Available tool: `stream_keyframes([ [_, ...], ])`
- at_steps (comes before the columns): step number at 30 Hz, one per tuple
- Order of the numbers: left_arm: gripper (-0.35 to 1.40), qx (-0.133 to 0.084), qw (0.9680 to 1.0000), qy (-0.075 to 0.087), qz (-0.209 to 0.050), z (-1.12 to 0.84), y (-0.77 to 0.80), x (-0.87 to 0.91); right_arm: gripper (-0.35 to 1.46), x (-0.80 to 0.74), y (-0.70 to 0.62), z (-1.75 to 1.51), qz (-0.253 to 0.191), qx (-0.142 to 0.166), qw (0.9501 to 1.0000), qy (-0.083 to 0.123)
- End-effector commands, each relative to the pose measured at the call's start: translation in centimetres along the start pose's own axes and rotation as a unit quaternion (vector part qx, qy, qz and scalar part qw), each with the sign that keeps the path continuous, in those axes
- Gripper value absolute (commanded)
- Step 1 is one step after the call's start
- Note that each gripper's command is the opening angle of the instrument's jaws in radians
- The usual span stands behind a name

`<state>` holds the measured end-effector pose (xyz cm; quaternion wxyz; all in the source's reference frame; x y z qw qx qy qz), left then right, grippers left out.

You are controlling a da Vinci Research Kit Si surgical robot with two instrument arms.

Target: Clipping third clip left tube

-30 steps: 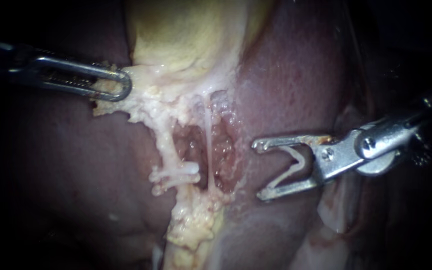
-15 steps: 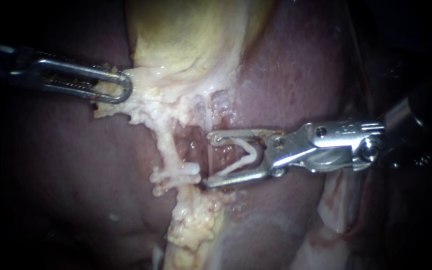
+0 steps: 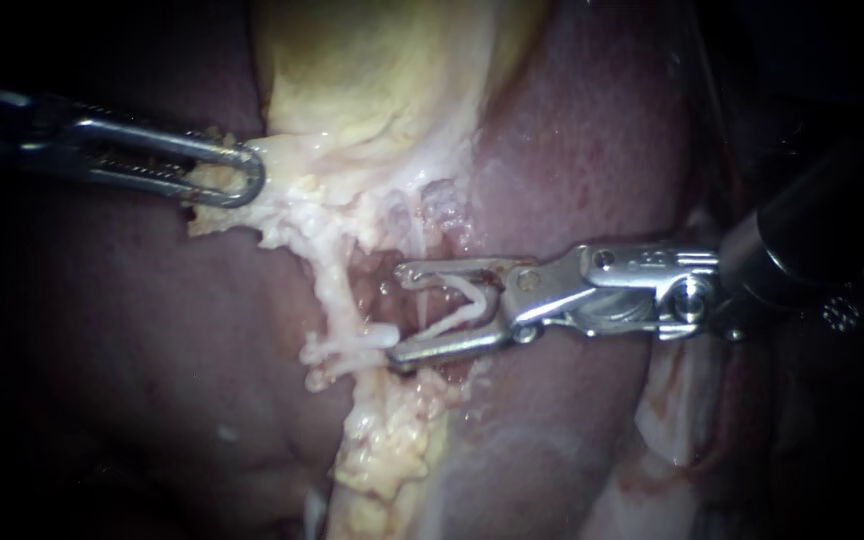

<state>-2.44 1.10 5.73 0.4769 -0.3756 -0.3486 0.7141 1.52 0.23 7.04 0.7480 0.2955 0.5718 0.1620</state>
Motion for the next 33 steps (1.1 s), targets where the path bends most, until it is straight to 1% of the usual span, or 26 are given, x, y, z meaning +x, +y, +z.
stream_keyframes([
  [1, -0.35, 0.0, 1.0, 0.0, 0.0, 0.0, 0.0, 0.0, 0.49, -0.01, 0.01, 0.02, 0.003, 0.008, 0.9999, 0.006],
  [4, -0.35, 0.0, 1.0, 0.0, 0.0, 0.0, 0.0, 0.0, 0.48, 0.0, 0.03, 0.12, 0.009, 0.029, 0.9993, 0.023],
  [7, -0.35, 0.0, 1.0, 0.0, 0.0, 0.0, 0.0, 0.0, 0.48, 0.04, 0.05, 0.25, 0.015, 0.048, 0.9979, 0.041],
  [10, -0.35, 0.0, 1.0, 0.0, 0.0, 0.0, 0.0, 0.0, 0.47, 0.09, 0.07, 0.4, 0.016, 0.063, 0.9966, 0.051],
  [12, -0.35, 0.0, 1.0, 0.0, 0.0, 0.0, 0.0, -0.01, 0.46, 0.12, 0.08, 0.48, 0.018, 0.066, 0.996, 0.057],
  [17, -0.35, 0.0, 1.0, 0.0, 0.0, 0.0, 0.0, -0.01, 0.47, 0.19, 0.12, 0.66, 0.022, 0.058, 0.9955, 0.071],
  [22, -0.35, 0.0, 1.0, 0.0, 0.0, 0.0, 0.0, -0.01, 0.47, 0.27, 0.14, 0.74, 0.034, 0.052, 0.9946, 0.084],
  [25, -0.35, 0.0, 1.0, 0.0, 0.0, 0.0, 0.0, -0.01, 0.47, 0.36, 0.14, 0.75, 0.04, 0.043, 0.9938, 0.094],
  [26, -0.35, 0.0, 1.0, 0.0, 0.0, 0.0, 0.0, -0.01, 0.47, 0.39, 0.14, 0.74, 0.041, 0.041, 0.9938, 0.094],
  [29, -0.35, 0.0, 1.0, 0.0, 0.0, 0.0, 0.0, -0.01, 0.47, 0.49, 0.1, 0.71, 0.044, 0.04, 0.9937, 0.095],
  [33, -0.35, 0.0, 1.0, 0.0, 0.0, 0.0, -0.01, -0.01, 0.47, 0.63, -0.01, 0.69, 0.048, 0.042, 0.9933, 0.096],
])
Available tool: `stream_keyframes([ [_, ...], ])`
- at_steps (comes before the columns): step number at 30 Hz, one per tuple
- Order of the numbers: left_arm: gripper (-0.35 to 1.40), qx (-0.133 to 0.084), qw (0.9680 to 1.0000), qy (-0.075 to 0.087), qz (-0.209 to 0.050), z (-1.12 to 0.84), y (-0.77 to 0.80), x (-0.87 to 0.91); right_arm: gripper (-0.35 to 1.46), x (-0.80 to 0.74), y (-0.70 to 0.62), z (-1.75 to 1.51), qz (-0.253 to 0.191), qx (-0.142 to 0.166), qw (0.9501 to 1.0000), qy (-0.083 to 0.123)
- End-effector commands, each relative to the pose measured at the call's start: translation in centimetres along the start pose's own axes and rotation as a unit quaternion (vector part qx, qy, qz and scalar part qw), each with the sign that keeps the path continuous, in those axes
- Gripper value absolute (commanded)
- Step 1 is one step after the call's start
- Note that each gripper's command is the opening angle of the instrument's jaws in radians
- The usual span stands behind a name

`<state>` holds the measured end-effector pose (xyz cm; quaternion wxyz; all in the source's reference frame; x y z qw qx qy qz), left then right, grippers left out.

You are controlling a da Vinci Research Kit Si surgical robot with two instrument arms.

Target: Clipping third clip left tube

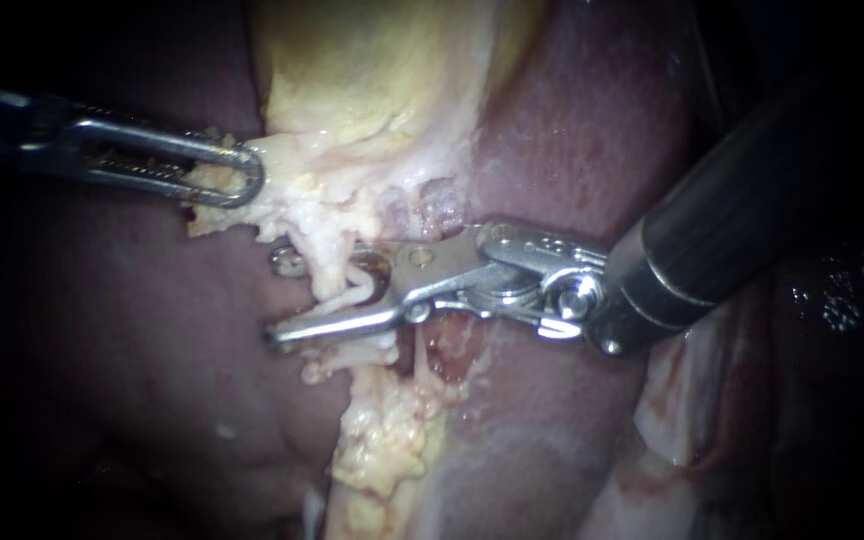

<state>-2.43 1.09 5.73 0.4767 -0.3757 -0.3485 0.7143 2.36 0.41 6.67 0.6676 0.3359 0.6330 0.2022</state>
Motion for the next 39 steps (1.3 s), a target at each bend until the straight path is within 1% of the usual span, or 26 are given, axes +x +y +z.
stream_keyframes([
  [1, -0.35, 0.0, 1.0, 0.0, 0.0, 0.01, -0.01, 0.0, 0.47, 0.03, -0.03, 0.01, 0.0, 0.001, 1.0, -0.001],
  [7, -0.35, 0.0, 1.0, 0.0, 0.0, 0.0, -0.01, 0.0, 0.43, 0.24, -0.25, -0.03, 0.009, 0.004, 1.0, 0.001],
  [9, -0.35, 0.0, 1.0, 0.0, 0.0, 0.0, -0.01, 0.0, 0.42, 0.34, -0.32, -0.07, 0.012, -0.005, 0.9999, 0.003],
  [12, -0.35, 0.0, 1.0, 0.0, 0.0, 0.0, -0.02, 0.0, 0.38, 0.47, -0.37, -0.13, 0.016, -0.013, 0.9998, 0.004],
  [14, -0.35, 0.0, 1.0, 0.0, 0.0, 0.0, -0.02, 0.0, 0.34, 0.52, -0.39, -0.16, 0.017, -0.019, 0.9997, 0.005],
  [15, -0.35, 0.0, 1.0, 0.0, 0.0, 0.0, -0.02, 0.0, 0.29, 0.53, -0.39, -0.17, 0.018, -0.022, 0.9996, 0.006],
  [18, -0.35, 0.0, 1.0, 0.0, 0.0, 0.0, -0.02, 0.0, 0.16, 0.5, -0.39, -0.18, 0.038, -0.025, 0.9989, 0.006],
  [19, -0.35, 0.0, 1.0, 0.0, 0.0, 0.0, -0.02, 0.0, 0.07, 0.48, -0.38, -0.19, 0.046, -0.026, 0.9986, 0.006],
  [21, -0.35, 0.0, 1.0, 0.0, 0.0, 0.0, -0.02, 0.0, 0.03, 0.46, -0.37, -0.19, 0.058, -0.026, 0.998, 0.006],
  [22, -0.35, 0.0, 1.0, 0.0, 0.0, 0.0, -0.02, 0.0, -0.02, 0.44, -0.37, -0.19, 0.06, -0.026, 0.9978, 0.006],
  [24, -0.35, 0.0, 1.0, 0.0, 0.0, 0.0, -0.02, 0.0, -0.15, 0.43, -0.37, -0.2, 0.066, -0.027, 0.9974, 0.006],
  [25, -0.35, 0.0, 1.0, 0.0, 0.0, 0.0, -0.02, 0.0, -0.28, 0.42, -0.37, -0.21, 0.071, -0.027, 0.9971, 0.006],
  [26, -0.35, 0.0, 1.0, 0.0, 0.0, 0.0, -0.02, 0.0, -0.35, 0.41, -0.38, -0.21, 0.071, -0.025, 0.9971, 0.006],
  [33, -0.35, 0.0, 1.0, 0.0, 0.0, 0.0, -0.02, 0.0, -0.35, 0.37, -0.4, -0.2, 0.084, -0.022, 0.9962, 0.005],
  [39, -0.35, 0.0, 1.0, 0.0, 0.0, 0.0, -0.02, 0.0, -0.35, 0.36, -0.39, -0.18, 0.084, -0.018, 0.9963, 0.005],
])
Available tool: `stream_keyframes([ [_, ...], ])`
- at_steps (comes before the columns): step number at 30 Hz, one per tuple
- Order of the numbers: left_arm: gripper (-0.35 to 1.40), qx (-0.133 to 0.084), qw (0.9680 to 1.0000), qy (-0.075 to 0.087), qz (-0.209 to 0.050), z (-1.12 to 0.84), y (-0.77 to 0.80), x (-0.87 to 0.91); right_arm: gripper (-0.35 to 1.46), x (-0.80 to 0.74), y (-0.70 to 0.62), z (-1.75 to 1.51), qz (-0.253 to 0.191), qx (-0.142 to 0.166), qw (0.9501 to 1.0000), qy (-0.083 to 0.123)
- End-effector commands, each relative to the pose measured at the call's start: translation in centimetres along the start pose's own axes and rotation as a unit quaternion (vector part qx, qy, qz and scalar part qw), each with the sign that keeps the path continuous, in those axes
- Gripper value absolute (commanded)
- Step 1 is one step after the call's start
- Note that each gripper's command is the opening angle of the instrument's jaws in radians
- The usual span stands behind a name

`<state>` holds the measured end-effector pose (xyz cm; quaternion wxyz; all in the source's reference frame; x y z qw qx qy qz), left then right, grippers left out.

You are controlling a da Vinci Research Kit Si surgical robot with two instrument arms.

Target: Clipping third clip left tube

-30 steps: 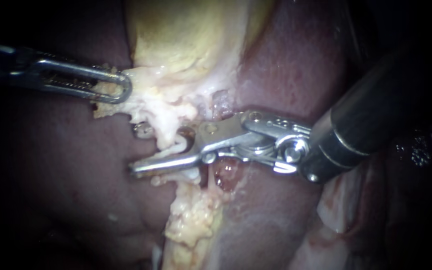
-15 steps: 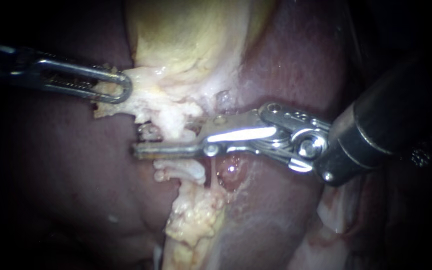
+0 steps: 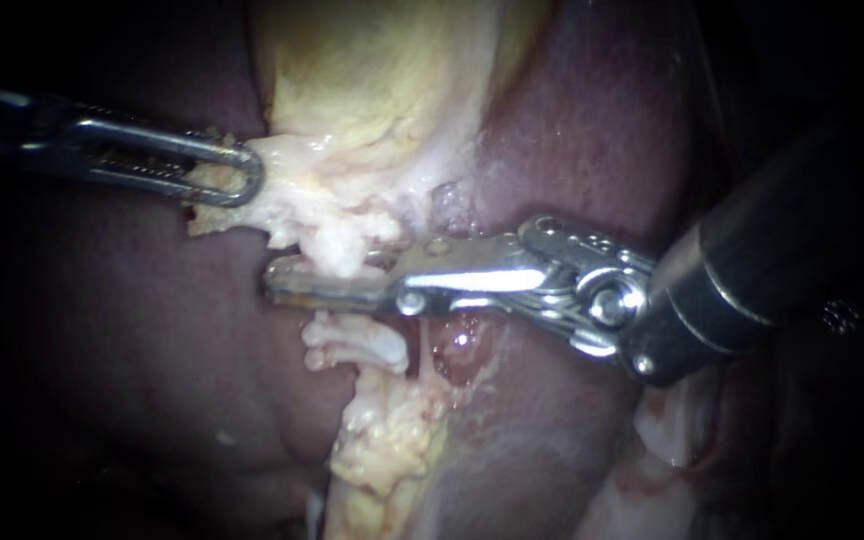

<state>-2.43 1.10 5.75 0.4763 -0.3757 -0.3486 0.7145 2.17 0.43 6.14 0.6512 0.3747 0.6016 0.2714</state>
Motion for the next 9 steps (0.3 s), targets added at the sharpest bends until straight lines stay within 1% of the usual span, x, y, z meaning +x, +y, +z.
stream_keyframes([
  [1, -0.35, 0.0, 1.0, 0.0, 0.0, 0.0, 0.0, 0.0, -0.35, 0.0, 0.0, 0.0, 0.0, 0.001, 1.0, 0.0],
  [9, -0.35, 0.0, 1.0, 0.0, 0.0, 0.0, -0.01, 0.0, -0.35, 0.0, 0.04, -0.01, 0.0, 0.005, 1.0, -0.001],
])
